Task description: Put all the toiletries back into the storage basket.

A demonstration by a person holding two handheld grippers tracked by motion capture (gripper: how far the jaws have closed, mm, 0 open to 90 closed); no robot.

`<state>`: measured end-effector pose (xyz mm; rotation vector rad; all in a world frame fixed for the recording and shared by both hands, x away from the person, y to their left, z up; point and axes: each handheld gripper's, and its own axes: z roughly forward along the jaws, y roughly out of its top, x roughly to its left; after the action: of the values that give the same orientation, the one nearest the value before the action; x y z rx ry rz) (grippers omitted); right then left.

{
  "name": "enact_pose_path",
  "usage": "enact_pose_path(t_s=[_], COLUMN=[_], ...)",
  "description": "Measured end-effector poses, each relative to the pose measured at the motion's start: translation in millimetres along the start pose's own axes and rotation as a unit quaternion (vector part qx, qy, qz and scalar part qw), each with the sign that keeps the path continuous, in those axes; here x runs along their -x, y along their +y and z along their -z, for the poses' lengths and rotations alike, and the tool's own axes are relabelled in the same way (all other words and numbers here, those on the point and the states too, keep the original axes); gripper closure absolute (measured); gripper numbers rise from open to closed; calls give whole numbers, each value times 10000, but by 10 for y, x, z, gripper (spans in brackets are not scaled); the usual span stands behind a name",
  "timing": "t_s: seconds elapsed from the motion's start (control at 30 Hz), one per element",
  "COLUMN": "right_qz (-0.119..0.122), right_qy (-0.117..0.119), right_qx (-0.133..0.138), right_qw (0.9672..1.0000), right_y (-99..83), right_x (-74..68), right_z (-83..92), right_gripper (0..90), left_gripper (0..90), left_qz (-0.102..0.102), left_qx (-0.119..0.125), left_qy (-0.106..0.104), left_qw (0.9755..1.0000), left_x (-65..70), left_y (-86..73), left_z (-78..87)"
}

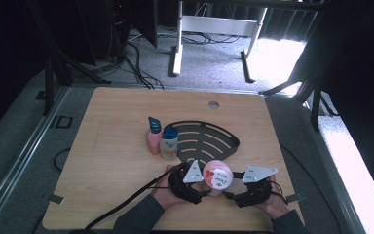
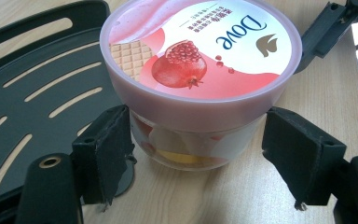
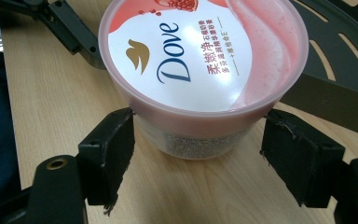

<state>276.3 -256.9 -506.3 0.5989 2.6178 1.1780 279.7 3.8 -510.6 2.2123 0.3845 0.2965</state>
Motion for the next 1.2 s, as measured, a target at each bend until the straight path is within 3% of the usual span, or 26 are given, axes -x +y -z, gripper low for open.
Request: enact_pose_path(t_s=[0.33,0.6,1.2], right_qz=[57,36,45], right_qy=[-34,-85,-148], right_qx=[7,5,70], right_qw=[10000,10000,9999], right_y=[59,67,117], right_x=[40,89,188], right_z=[23,51,152], right_gripper=[254,252,247], left_gripper=[246,246,246], left_qz=[-16,-174,-150], left_qx=[3,-98,10], left_qy=[45,88,96], left_qw=[10000,9998,9998], left_x=[-43,-66,-127], left_y=[54,157,270], left_z=[16,-5,-26])
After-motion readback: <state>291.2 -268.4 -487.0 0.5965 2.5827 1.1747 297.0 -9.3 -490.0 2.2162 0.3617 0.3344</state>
